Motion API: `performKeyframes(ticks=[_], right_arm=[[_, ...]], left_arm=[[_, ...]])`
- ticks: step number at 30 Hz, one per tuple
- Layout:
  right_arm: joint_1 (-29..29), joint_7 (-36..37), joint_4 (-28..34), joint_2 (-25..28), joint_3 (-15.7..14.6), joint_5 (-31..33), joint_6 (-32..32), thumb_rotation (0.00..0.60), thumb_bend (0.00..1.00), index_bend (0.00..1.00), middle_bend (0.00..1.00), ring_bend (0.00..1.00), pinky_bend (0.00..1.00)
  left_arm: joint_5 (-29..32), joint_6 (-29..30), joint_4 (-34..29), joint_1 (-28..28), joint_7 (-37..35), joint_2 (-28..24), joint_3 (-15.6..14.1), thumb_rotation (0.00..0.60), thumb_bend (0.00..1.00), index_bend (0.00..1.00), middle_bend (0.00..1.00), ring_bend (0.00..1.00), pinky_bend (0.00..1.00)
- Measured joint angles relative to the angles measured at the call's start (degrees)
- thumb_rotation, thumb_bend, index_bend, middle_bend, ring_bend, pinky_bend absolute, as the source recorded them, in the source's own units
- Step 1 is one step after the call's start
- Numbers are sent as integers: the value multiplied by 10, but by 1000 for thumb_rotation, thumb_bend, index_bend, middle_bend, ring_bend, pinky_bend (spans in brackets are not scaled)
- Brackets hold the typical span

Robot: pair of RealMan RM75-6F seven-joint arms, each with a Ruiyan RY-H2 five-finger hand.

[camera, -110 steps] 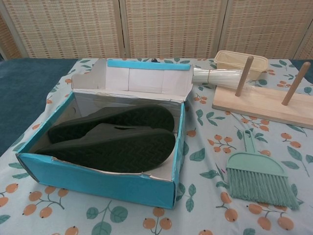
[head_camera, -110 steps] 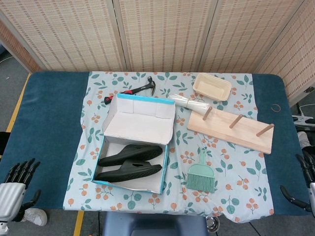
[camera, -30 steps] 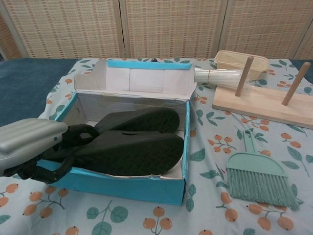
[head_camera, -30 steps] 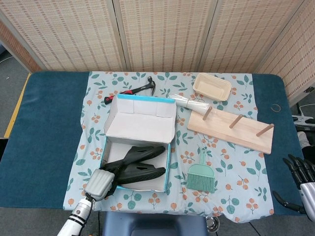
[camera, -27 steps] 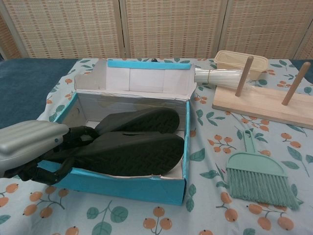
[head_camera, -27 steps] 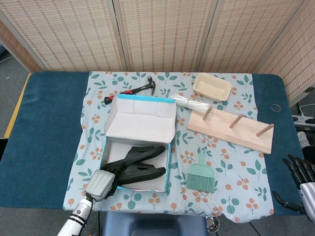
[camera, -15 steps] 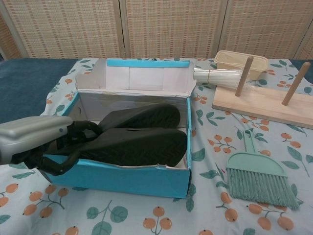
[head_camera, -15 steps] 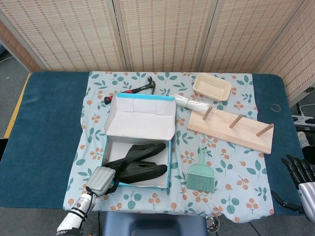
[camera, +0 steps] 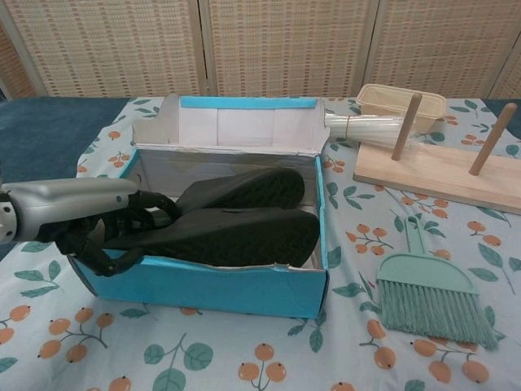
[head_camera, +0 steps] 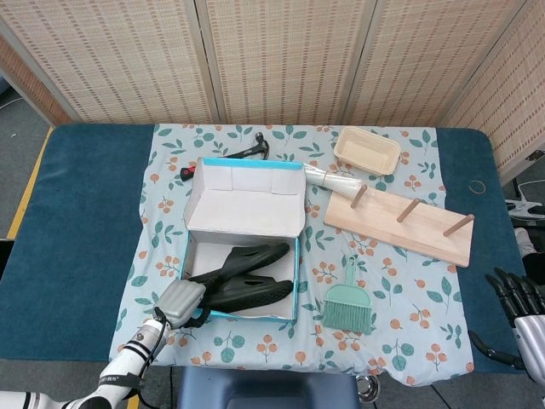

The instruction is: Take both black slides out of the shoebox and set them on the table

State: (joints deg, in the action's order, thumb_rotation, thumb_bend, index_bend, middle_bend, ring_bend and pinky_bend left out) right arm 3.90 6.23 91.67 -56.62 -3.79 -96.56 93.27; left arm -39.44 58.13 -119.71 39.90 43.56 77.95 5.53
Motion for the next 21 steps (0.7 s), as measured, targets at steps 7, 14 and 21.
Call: performKeyframes(ticks=[7, 14, 21], right_arm=[[0, -1, 0, 0, -1, -3, -2, 381, 217, 0, 0, 0, 0], [-1, -4, 2, 0, -2, -5, -6, 382, 217, 0, 0, 0, 0], [-3, -6, 2, -1, -2, -4, -11, 381, 216, 0, 0, 0, 0]], left_arm=[[35, -13, -3, 27, -5, -11, 9, 600, 380, 206, 222, 499, 315], [127, -47, 8, 87, -10, -23, 9, 600, 381, 241, 285, 527, 316], [186, -56, 19, 144, -9, -27, -3, 600, 380, 418, 482, 602, 319]])
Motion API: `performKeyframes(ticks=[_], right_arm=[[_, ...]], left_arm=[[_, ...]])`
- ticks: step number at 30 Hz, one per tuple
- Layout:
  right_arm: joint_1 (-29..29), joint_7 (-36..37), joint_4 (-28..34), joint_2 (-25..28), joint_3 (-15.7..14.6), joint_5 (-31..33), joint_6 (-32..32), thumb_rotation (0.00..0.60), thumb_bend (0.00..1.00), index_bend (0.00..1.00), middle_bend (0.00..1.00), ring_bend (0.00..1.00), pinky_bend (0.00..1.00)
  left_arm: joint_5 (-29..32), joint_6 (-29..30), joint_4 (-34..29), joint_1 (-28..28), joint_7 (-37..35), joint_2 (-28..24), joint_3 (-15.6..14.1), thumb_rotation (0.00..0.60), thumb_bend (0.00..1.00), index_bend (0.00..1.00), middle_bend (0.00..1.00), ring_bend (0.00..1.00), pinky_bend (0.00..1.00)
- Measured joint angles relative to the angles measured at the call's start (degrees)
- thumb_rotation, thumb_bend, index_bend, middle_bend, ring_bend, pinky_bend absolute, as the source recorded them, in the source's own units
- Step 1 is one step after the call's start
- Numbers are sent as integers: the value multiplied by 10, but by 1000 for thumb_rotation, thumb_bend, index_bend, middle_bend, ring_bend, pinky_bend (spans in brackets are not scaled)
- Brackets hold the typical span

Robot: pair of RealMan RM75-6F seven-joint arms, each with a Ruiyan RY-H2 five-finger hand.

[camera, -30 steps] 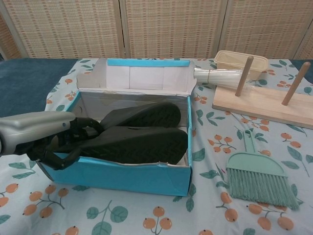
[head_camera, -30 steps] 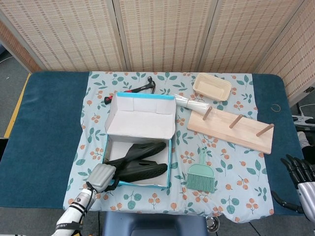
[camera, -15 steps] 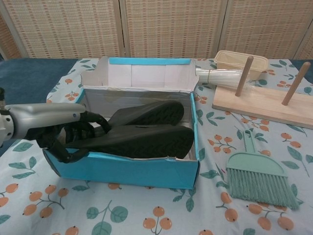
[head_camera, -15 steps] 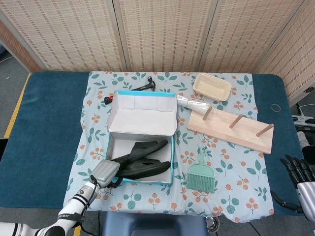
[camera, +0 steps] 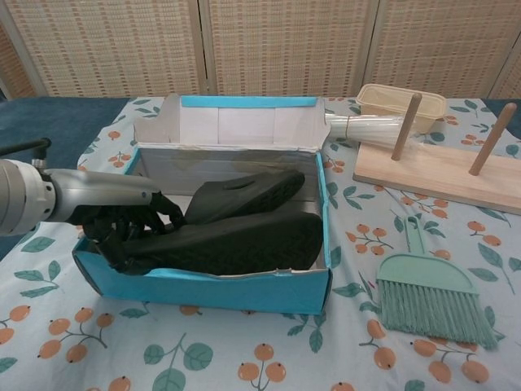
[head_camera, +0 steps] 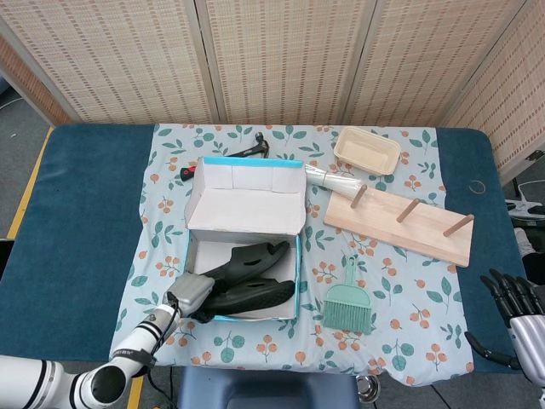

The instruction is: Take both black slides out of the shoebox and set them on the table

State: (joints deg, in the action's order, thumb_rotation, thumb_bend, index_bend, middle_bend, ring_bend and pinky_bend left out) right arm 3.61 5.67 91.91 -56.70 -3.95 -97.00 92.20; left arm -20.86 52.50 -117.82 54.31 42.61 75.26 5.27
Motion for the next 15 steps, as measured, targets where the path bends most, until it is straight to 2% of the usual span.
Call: performKeyframes(ticks=[4, 9, 12, 15], right_arm=[[0, 0, 0, 0, 0, 0, -1, 381, 217, 0, 0, 0, 0], [0, 0, 2, 1, 0, 0, -2, 380, 217, 0, 0, 0, 0], [0, 0, 3, 1, -1, 0, -3, 381, 217, 0, 0, 0, 0], [0, -1, 3, 1, -1, 1, -5, 381, 217, 0, 0, 0, 0]], left_arm=[[6, 11, 0, 13, -8, 1, -8, 600, 405, 608, 665, 633, 329], [-13, 44, 1, 10, -25, 12, -11, 600, 538, 781, 837, 669, 357], [-46, 74, 2, -1, -43, 25, -11, 600, 607, 856, 892, 714, 381], [-91, 107, 3, -14, -56, 36, -13, 600, 617, 865, 896, 717, 383]])
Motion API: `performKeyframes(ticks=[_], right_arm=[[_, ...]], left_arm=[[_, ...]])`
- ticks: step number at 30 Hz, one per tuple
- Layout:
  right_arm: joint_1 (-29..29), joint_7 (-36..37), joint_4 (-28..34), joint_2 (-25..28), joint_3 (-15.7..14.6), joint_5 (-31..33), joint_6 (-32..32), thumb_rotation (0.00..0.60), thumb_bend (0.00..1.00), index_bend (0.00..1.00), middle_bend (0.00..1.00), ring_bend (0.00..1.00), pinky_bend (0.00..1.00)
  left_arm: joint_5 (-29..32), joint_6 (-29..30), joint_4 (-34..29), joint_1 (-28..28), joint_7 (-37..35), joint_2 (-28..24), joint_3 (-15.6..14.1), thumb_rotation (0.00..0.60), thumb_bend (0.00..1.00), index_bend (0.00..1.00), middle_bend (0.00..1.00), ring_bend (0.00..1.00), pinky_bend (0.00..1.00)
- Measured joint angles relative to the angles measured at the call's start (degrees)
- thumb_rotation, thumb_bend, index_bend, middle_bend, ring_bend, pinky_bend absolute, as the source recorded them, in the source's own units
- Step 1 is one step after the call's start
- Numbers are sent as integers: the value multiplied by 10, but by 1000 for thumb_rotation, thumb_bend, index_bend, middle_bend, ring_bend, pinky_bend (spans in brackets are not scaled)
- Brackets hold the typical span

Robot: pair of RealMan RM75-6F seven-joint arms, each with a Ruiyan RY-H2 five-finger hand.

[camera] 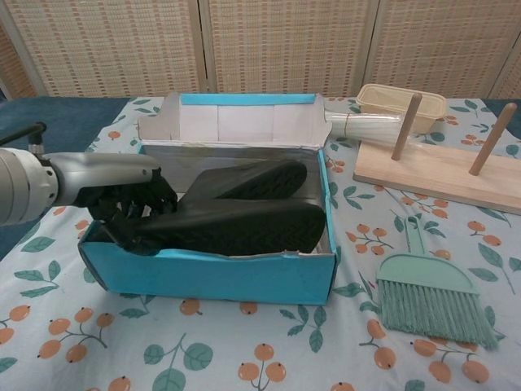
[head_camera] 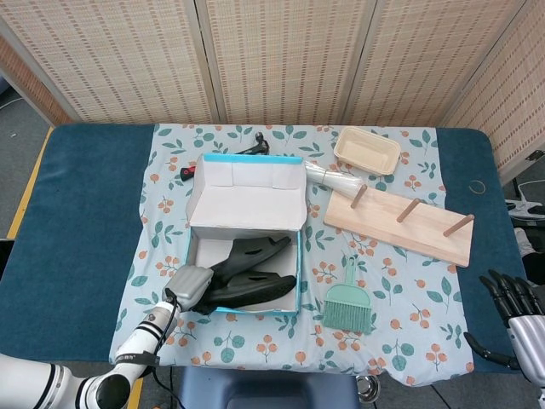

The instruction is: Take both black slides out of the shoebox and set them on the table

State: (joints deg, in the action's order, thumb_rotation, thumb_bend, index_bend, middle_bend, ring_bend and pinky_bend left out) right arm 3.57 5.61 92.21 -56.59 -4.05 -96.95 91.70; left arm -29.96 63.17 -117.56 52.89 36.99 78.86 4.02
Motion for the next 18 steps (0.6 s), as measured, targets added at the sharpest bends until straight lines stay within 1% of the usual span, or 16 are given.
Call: performKeyframes(ticks=[5, 10, 14, 18], right_arm=[[0, -1, 1, 0, 0, 0, -1, 381, 217, 0, 0, 0, 0], [0, 2, 1, 2, -2, -2, -2, 381, 217, 0, 0, 0, 0], [0, 0, 3, 2, -4, -5, -4, 381, 217, 0, 0, 0, 0], [-1, -6, 5, 1, -5, -6, -7, 381, 217, 0, 0, 0, 0]], left_arm=[[-87, 56, -7, -26, -17, 11, -4, 600, 617, 865, 896, 717, 382], [-166, 104, -21, -55, -25, 5, -13, 600, 618, 865, 896, 717, 378], [-218, 124, -28, -82, -33, -7, -27, 600, 621, 868, 899, 717, 376], [-262, 140, -17, -105, -43, -12, -39, 600, 626, 870, 899, 717, 374]])
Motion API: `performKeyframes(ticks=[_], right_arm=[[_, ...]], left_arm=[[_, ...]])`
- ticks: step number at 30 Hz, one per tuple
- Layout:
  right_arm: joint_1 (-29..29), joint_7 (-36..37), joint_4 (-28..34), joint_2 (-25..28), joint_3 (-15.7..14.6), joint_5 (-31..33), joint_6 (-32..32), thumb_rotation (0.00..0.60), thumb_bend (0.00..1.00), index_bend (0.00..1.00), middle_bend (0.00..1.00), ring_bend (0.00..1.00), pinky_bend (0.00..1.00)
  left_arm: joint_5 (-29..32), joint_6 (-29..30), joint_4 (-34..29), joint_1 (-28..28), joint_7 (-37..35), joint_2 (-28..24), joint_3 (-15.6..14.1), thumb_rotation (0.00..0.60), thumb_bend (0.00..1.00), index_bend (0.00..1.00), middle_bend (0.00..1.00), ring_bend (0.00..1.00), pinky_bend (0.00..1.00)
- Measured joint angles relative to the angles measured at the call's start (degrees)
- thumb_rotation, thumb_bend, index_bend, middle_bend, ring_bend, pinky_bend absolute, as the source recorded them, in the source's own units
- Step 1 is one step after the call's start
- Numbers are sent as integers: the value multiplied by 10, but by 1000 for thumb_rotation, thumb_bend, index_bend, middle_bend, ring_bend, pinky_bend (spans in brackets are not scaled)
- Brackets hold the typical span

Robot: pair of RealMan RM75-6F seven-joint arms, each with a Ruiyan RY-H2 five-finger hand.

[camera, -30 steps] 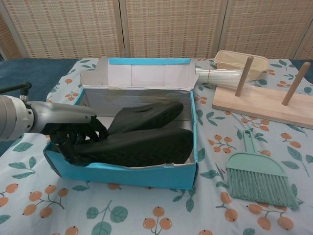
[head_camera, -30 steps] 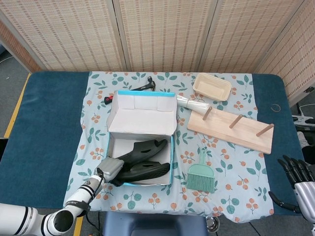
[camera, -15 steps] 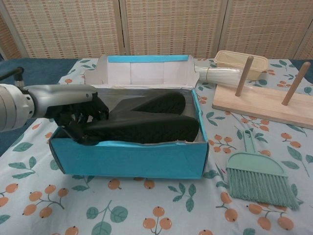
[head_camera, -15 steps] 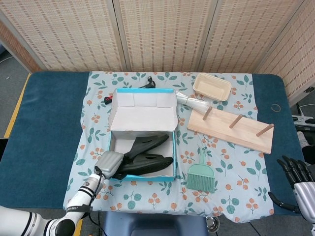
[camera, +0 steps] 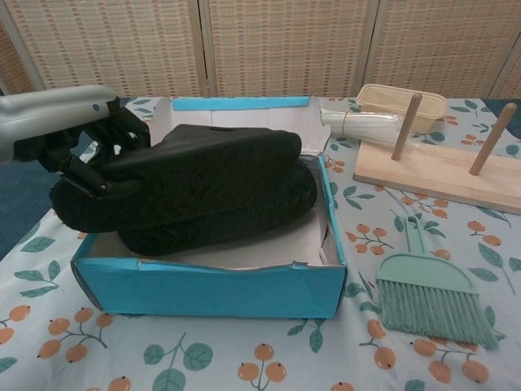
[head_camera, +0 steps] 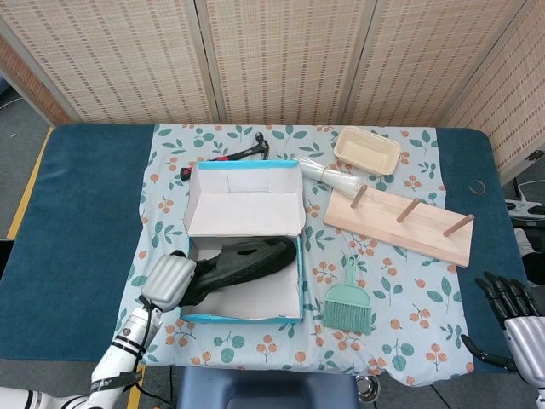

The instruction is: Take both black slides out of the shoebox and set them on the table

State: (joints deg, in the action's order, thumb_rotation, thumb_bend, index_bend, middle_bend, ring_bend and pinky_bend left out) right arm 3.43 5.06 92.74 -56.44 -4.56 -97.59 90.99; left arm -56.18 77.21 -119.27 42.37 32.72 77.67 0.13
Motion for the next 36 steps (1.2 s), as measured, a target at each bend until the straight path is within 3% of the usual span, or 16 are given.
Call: performKeyframes(ticks=[7, 14, 18, 24, 31, 34, 36], right_arm=[[-1, -4, 1, -1, 3, 7, -4, 381, 217, 0, 0, 0, 0], [-2, -8, 3, -3, 2, 5, -6, 381, 217, 0, 0, 0, 0], [1, -8, 4, -2, 1, 0, 3, 381, 217, 0, 0, 0, 0], [8, -6, 4, 1, -4, -16, 19, 381, 217, 0, 0, 0, 0], [10, -5, 6, 3, -4, -14, 22, 381, 217, 0, 0, 0, 0], [8, -8, 7, 2, -4, -15, 16, 381, 217, 0, 0, 0, 0], [7, -11, 8, 2, -6, -18, 12, 381, 217, 0, 0, 0, 0]], left_arm=[[-77, 39, 19, -39, -58, -17, 12, 600, 628, 870, 900, 717, 371], [-71, 22, -17, -60, -133, -100, 40, 600, 627, 870, 899, 717, 367], [-78, 29, 16, -76, -133, -120, 42, 600, 627, 867, 899, 717, 365], [-82, 47, 164, -108, -125, -102, 30, 600, 639, 858, 887, 717, 362], [-92, 67, 411, -159, -142, -47, 18, 600, 638, 841, 873, 710, 361], [-103, 61, 492, -188, -156, -18, 2, 600, 595, 702, 777, 646, 336], [-110, 49, 523, -204, -169, 2, -8, 600, 559, 534, 649, 555, 317]])
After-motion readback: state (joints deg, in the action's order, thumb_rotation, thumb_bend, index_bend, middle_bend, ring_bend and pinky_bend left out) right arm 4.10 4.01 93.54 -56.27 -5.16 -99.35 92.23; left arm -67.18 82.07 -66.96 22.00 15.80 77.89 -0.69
